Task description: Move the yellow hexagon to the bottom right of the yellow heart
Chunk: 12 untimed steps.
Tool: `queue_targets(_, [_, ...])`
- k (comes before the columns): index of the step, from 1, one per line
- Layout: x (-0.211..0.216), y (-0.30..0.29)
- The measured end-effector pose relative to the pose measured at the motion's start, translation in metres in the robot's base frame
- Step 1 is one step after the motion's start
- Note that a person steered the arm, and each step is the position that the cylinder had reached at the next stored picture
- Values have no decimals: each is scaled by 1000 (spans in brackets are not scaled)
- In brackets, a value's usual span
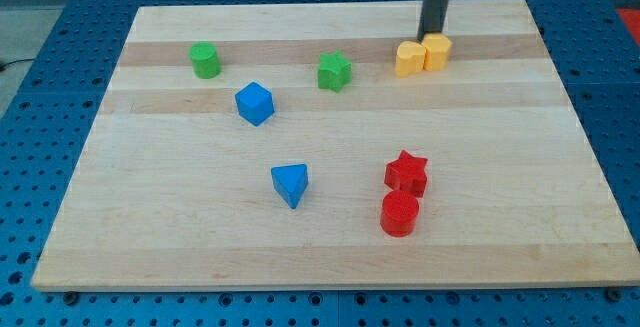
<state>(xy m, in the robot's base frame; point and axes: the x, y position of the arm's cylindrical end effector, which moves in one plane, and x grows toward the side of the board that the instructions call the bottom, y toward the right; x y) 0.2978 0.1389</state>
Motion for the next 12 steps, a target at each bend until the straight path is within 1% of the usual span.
queue_targets(1, [32, 27])
queue_targets(2, [50, 51])
queue_targets(3, [52, 52])
queue_targets(4, [62, 85])
queue_targets(5, [107, 75])
queue_targets(6, [134, 61])
queue_targets(10, [134, 63])
queue_targets(11, [119, 90])
queue_targets(12, [92, 121])
